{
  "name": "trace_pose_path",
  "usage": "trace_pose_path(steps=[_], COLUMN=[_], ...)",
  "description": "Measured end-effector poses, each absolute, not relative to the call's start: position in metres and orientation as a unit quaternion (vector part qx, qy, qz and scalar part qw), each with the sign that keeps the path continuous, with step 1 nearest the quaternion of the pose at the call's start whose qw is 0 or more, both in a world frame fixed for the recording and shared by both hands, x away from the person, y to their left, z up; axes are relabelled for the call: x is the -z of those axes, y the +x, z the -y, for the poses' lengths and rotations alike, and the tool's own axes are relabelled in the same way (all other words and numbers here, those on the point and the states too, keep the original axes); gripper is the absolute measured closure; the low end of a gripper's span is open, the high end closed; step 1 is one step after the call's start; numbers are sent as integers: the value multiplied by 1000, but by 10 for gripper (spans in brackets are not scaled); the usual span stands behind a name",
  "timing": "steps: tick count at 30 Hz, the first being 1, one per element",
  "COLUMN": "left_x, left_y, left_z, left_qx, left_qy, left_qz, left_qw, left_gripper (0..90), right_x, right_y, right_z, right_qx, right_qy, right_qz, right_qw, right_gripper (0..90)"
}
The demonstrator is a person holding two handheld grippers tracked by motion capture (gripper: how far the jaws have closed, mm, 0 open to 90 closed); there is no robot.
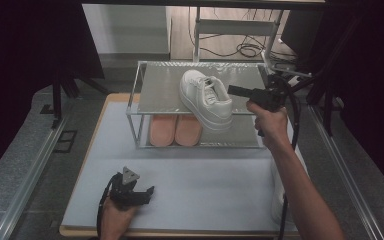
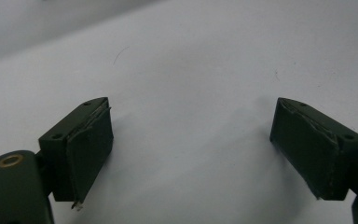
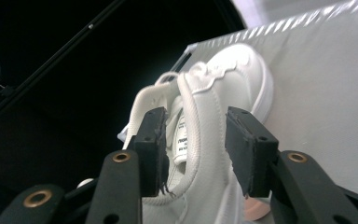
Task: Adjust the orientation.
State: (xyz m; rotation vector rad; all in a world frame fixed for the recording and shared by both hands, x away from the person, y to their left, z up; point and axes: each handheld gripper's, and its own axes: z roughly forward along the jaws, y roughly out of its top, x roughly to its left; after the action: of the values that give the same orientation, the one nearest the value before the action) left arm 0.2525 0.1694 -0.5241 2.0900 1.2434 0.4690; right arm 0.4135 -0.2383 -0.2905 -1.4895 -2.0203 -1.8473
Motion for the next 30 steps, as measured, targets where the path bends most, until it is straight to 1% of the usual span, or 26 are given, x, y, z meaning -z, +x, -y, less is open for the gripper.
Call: trace_pose_path(steps=[6, 10, 12, 16, 24, 30], left_x=[524, 524, 524, 524, 524, 524], left_y=[253, 253, 253, 253, 252, 252], left_z=[-169, -169, -169, -169, -169, -169], left_qx=[-179, -179, -179, -179, -179, -179], left_qy=[796, 796, 796, 796, 795, 795], left_qz=[-476, -476, -476, -476, -476, -476], left_qw=[328, 328, 328, 328, 329, 329], left_gripper=[132, 132, 132, 132, 132, 132], right_x=[282, 284, 285, 291, 310, 322], right_y=[396, 381, 374, 360, 334, 322], right_z=[256, 263, 265, 266, 261, 247], right_qx=[586, 580, 576, 570, 560, 550], right_qy=[-463, -452, -446, -423, -385, -357], right_qz=[664, 676, 683, 702, 732, 753], right_qw=[-26, -45, -54, -60, -51, -55], right_gripper=[589, 647, 691, 754, 895, 900])
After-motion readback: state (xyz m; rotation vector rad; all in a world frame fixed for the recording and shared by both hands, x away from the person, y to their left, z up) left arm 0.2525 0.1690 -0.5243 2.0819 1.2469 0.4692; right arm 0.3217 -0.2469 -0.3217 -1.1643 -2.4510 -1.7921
